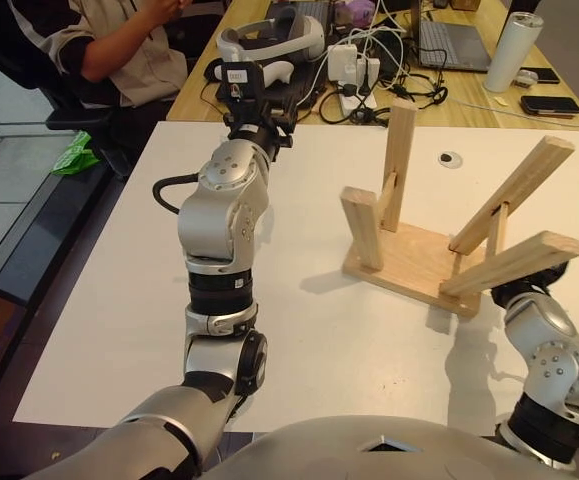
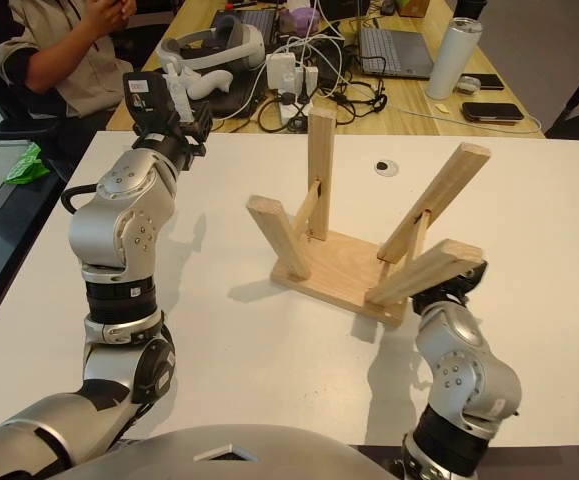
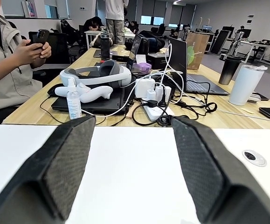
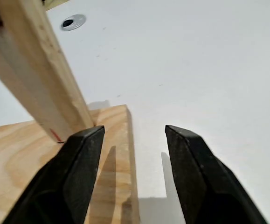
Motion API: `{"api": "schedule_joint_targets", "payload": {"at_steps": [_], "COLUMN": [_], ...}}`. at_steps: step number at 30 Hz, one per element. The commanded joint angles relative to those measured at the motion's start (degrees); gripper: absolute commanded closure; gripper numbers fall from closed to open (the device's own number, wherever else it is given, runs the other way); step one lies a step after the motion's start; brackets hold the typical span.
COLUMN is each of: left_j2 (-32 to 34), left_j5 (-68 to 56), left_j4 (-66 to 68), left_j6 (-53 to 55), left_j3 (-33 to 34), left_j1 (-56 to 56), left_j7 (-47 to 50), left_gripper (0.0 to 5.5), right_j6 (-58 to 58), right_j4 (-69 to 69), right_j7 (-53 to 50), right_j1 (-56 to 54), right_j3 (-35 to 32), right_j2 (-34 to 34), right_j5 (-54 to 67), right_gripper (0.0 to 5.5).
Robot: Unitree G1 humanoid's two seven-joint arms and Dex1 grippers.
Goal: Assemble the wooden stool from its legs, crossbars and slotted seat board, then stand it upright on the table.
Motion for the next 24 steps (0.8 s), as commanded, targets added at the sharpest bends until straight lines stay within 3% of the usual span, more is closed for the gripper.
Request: {"api": "schedule_joint_targets", "payload": {"at_steps": [1, 6, 12, 17, 24], "left_j2": [0.5, 1.2, 2.8, 3.4, 1.9], "left_j5": [0.1, 0.1, 0.5, 1.8, 2.8], "left_j4": [1.1, 3.4, 4.8, 7.3, 3.8], "left_j6": [0.7, -0.5, -1.4, -6.5, -8.5], "left_j3": [0.1, 2.5, 5.7, 8.6, 9.3], "left_j1": [-0.4, -1.1, -0.5, 1.4, 8.7], "left_j7": [0.0, 1.2, 3.1, 6.6, 9.7], "left_gripper": [2.46, 2.46, 2.46, 2.46, 2.46], "right_j6": [1.0, -5.5, -9.3, -11.3, -14.8], "right_j4": [4.5, 17.0, 20.4, 18.4, 19.4], "right_j7": [0.3, -0.5, 0.6, 12.8, 29.8], "right_j1": [-5.9, -14.9, -17.7, -13.7, -7.5], "right_j3": [4.0, 7.4, 9.0, 17.3, 15.1], "right_j2": [4.8, 9.5, 7.3, -7.7, -26.8], "right_j5": [0.8, -1.1, -2.0, -6.7, -8.5], "right_gripper": [3.07, 3.07, 3.07, 3.07, 3.07]}}
